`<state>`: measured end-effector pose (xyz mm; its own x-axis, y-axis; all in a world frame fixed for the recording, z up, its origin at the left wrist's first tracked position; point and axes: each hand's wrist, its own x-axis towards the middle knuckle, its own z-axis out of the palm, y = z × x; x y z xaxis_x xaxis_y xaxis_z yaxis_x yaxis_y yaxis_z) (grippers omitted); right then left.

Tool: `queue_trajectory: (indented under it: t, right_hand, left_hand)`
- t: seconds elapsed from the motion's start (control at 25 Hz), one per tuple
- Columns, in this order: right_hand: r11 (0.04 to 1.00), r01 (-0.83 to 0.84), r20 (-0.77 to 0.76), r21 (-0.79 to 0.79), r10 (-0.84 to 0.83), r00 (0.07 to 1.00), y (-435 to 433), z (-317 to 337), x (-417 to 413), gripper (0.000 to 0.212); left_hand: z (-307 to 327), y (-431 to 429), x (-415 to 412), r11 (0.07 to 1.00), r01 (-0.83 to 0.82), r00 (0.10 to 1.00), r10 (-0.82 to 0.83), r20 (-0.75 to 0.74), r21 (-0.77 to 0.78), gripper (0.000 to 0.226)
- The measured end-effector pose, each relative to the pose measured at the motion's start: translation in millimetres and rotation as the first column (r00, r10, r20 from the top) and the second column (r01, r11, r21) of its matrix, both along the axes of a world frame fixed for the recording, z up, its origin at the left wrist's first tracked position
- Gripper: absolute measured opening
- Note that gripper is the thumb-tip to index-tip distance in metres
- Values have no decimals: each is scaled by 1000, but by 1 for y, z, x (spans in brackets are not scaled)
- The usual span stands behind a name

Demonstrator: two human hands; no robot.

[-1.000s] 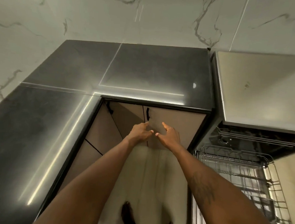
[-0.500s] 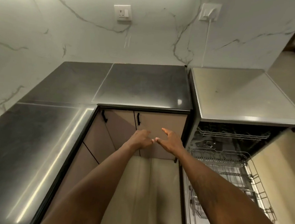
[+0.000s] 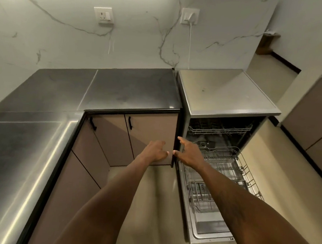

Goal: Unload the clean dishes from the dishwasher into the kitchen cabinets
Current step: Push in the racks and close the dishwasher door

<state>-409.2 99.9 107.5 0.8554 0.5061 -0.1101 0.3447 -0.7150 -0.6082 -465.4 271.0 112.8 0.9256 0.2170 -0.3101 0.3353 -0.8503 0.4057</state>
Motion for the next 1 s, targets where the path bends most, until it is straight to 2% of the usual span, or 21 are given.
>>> queue_trajectory:
  t: [0.28,0.48,0.6,0.84,1.0]
  right_hand:
    - [1000,-9,-31,-27,8,999,-90,-12,31,75]
    - [996,-36,-27,-81,34,999,-173,-32,77,70]
    - [993,-22,-40,-117,17,999,-222,-47,106,70]
    - [988,-21,-120,-153,3,993,-271,-79,146,72]
    - [984,29,-175,-176,-60,983,-294,-114,168,65]
  left_hand:
    - [0,-91,29,999,37,999,-36,41,-24,58]
    - [-10,-178,55,999,3,1000,-2,25,-44,33]
    - [-30,-227,73,999,22,1000,-22,1,-30,25]
    - [-65,-278,107,995,-7,999,3,-35,-104,40]
    - [-116,-286,135,993,55,995,-63,-76,-103,25]
